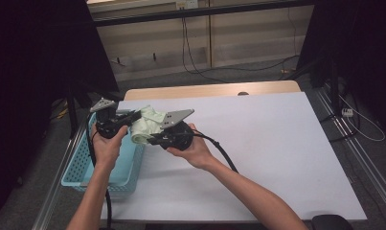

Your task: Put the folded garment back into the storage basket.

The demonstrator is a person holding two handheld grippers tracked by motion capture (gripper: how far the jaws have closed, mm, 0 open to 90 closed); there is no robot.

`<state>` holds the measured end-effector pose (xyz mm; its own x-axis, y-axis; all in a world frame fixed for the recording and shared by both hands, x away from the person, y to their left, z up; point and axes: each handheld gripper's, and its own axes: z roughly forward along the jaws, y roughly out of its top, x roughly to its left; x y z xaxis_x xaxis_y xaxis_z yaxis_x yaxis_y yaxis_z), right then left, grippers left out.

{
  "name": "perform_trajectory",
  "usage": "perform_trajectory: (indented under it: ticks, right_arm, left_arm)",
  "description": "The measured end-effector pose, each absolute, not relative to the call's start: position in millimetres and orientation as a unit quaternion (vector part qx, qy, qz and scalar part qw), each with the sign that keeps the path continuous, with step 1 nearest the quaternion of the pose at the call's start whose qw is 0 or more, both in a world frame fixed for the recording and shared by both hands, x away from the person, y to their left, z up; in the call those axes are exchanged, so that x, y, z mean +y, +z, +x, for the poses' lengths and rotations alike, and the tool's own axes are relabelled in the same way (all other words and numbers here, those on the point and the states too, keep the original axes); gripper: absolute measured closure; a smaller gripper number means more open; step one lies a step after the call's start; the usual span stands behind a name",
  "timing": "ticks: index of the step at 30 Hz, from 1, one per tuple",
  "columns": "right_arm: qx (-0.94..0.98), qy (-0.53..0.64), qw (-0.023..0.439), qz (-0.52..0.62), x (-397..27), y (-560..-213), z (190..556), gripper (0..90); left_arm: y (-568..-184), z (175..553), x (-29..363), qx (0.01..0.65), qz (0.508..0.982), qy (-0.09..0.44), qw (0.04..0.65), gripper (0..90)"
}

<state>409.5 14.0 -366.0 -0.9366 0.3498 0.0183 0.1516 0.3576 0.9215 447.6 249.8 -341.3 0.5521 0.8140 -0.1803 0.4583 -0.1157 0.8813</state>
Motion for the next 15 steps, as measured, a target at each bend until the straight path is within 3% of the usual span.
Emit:
perform_trajectory:
  ticks: [15]
  right_arm:
    - [0.825,0.540,0.089,0.140,36.4,-364.0,416.1,83.6]
  left_arm:
    - [-342.9,448.3,273.0,0.456,0.718,0.184,0.494,83.3]
